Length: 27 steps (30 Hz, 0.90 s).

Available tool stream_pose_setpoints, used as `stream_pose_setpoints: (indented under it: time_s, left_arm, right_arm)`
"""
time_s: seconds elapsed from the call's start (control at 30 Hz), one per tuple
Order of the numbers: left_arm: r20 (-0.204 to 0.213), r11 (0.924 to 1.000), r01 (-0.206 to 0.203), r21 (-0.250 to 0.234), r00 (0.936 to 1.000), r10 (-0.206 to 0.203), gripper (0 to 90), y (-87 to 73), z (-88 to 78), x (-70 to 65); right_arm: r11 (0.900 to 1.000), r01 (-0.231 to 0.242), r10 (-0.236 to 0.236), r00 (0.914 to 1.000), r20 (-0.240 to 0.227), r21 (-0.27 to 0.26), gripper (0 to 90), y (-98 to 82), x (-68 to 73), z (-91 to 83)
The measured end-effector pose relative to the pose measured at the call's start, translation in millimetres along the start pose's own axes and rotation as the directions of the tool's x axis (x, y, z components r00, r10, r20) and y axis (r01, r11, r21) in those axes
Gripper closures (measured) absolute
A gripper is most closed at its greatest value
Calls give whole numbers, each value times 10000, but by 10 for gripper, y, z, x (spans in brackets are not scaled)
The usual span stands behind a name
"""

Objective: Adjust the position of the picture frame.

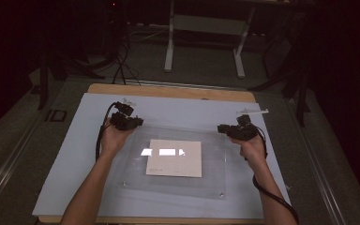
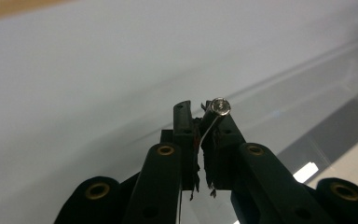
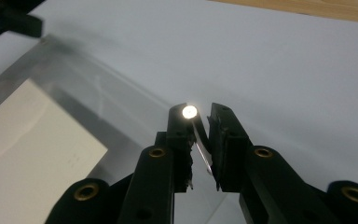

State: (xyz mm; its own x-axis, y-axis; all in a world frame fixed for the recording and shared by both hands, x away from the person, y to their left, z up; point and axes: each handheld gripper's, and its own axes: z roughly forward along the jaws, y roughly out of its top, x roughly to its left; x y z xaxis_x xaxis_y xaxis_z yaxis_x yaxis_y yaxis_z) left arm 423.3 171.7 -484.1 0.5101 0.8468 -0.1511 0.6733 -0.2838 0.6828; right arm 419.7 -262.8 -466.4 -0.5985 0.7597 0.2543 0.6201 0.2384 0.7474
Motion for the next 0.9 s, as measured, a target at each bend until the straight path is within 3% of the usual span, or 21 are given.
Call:
stream_pose_setpoints:
  time_s: [0.1,0.17,0.27,0.3,0.37,0.4,0.5,0.67,0.83,0.9]
  left_arm:
    - [-45,9995,296,52,9996,-296,838,-134,27,58]
    - [-332,9989,469,-18,9983,-469,837,-203,66,87]
    - [-629,9986,477,234,9970,-461,831,-276,160,96]
    - [-626,9986,513,90,9968,-507,833,-292,166,96]
    - [-653,9987,503,83,9966,-497,831,-297,159,86]
    - [-705,9987,492,120,9963,-482,833,-295,156,76]
    - [-871,9991,419,111,9954,-407,835,-312,112,43]
    - [-740,9992,387,139,9965,-375,833,-336,122,69]
    - [-634,9986,524,83,9966,-517,827,-349,120,79]
    - [-677,9982,588,-70,9960,-591,821,-366,121,69]
  right_arm:
    - [9995,-37,37,10000,9,307,792,65,-13,161]
    - [9985,116,-120,9999,69,536,797,76,-11,275]
    - [9921,506,-576,9966,592,1145,821,12,8,468]
    - [9907,497,-587,9959,682,1269,822,-37,-14,536]
    - [9968,-69,45,9995,303,796,807,-92,-77,545]
    - [9977,-53,35,9996,278,671,809,-111,-75,543]
    - [9976,31,-62,9990,446,696,810,-99,-37,533]
    - [9970,248,-283,9985,477,731,816,-103,-22,557]
    - [9926,983,-1047,9902,921,718,832,-130,38,568]
    - [9919,1043,-1116,9881,1058,720,831,-145,51,583]
